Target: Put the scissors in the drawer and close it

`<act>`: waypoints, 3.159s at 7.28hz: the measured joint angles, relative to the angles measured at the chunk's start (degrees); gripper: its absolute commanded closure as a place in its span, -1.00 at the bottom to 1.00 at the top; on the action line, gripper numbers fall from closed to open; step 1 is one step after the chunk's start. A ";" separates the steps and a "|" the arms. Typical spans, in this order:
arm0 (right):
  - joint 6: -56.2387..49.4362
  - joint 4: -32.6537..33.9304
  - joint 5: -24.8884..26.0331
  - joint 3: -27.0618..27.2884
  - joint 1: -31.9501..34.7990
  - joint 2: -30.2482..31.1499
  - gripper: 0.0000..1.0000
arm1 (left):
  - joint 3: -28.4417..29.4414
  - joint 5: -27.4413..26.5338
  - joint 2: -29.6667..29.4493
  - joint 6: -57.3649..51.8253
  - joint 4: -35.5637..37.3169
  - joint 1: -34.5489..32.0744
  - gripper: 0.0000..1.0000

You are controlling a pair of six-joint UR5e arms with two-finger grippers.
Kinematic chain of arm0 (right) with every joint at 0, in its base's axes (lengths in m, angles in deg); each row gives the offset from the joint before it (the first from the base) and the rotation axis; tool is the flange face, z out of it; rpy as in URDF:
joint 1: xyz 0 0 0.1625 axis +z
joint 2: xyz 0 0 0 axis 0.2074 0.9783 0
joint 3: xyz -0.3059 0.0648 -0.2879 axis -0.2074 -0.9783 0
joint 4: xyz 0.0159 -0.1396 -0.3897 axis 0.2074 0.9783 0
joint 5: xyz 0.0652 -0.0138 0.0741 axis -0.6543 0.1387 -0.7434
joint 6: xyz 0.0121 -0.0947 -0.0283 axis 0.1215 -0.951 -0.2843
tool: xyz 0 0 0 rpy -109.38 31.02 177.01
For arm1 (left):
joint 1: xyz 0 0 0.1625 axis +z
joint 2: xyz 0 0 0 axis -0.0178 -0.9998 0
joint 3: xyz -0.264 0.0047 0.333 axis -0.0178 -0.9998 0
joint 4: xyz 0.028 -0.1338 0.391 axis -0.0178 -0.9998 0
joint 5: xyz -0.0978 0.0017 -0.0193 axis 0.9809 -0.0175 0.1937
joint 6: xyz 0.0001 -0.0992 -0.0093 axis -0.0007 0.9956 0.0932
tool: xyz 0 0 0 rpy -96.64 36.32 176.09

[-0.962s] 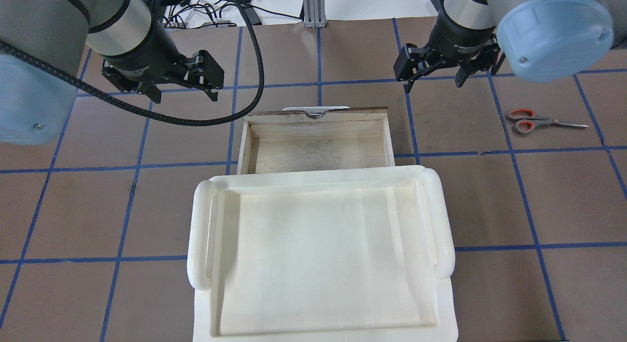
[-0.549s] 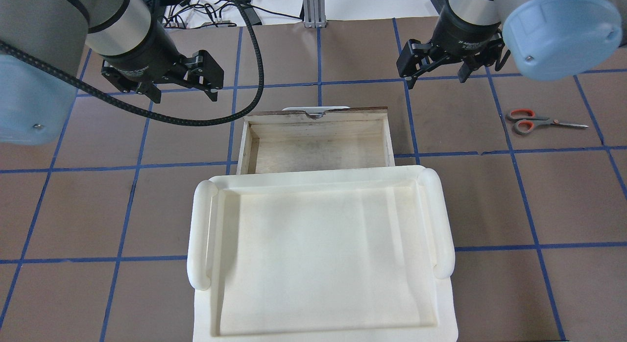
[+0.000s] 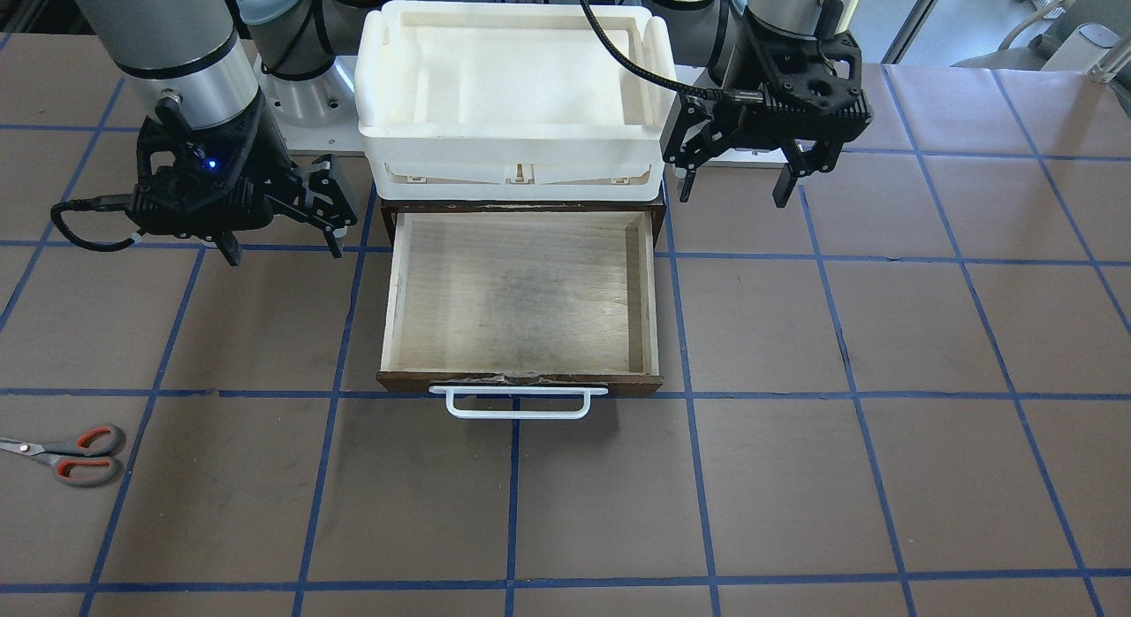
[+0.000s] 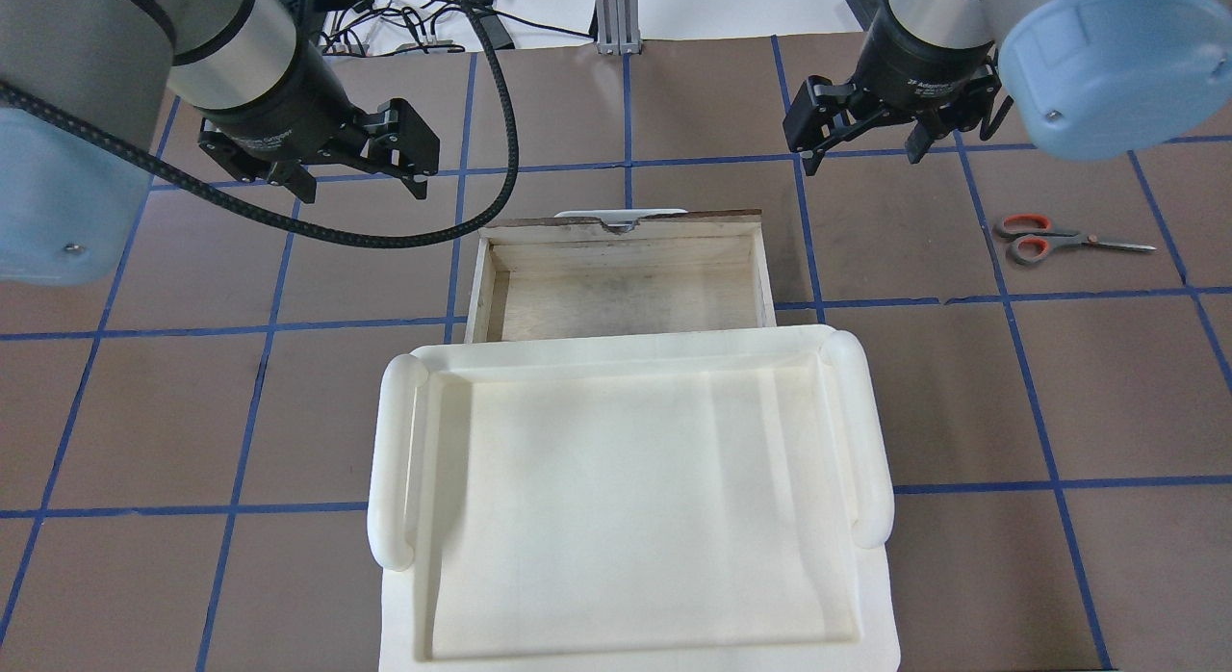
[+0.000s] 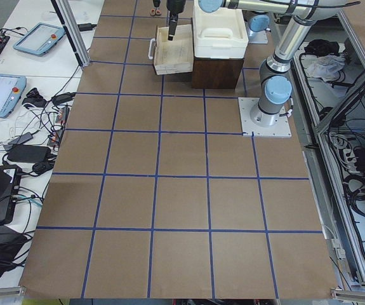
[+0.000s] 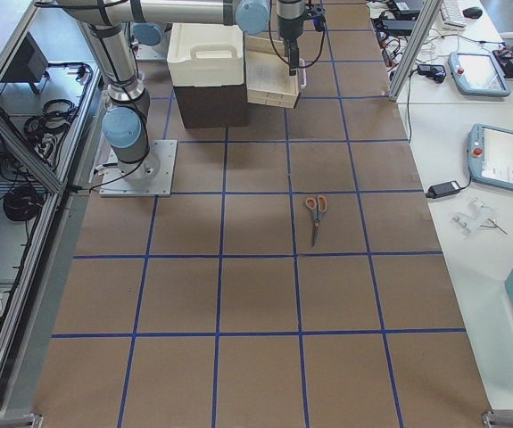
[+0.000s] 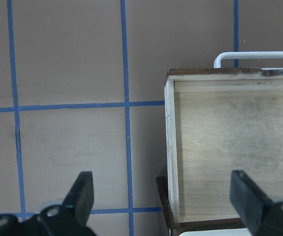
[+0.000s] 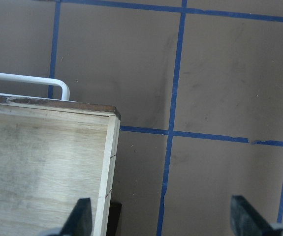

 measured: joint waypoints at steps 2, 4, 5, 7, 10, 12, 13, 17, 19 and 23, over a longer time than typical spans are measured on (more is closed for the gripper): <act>-8.42 -0.89 -0.30 -0.04 -0.89 -0.03 -1.00 | 0.00 0.00 -0.01 0.00 0.02 0.00 -1.00; -20.67 -0.99 -0.17 -0.25 -4.44 -0.04 -1.00 | 0.00 0.00 -0.01 0.00 0.04 0.00 -1.00; -28.47 -0.98 -0.38 -0.36 -7.15 -0.08 -1.00 | 0.00 0.00 0.00 0.00 0.04 0.00 -1.00; -43.27 0.03 -0.25 -0.47 -11.23 -0.57 -1.00 | 0.00 0.04 0.05 0.00 0.04 0.00 -1.00; -64.20 4.40 -0.13 -0.52 -16.90 -4.29 -1.00 | -0.02 0.08 -0.02 0.00 0.02 0.00 -1.00; -77.42 10.67 -0.08 -0.56 -20.72 -9.41 -1.00 | -0.06 1.00 0.02 0.04 0.02 0.00 -1.00; -82.21 13.41 0.19 -0.64 -22.25 -12.00 -1.00 | -0.04 1.29 0.12 0.00 -0.03 0.00 -1.00; -98.27 21.68 2.38 -0.85 -25.98 -20.35 -0.98 | -0.16 1.16 1.12 -0.07 -0.60 0.00 -1.00; -103.96 23.21 1.97 -0.80 -28.29 -24.28 -0.99 | -0.17 1.41 1.03 -0.01 -0.59 0.00 -1.00; -108.85 24.00 2.13 -0.78 -31.57 -29.47 -0.99 | -0.50 1.42 1.21 0.12 -0.85 -0.11 -1.00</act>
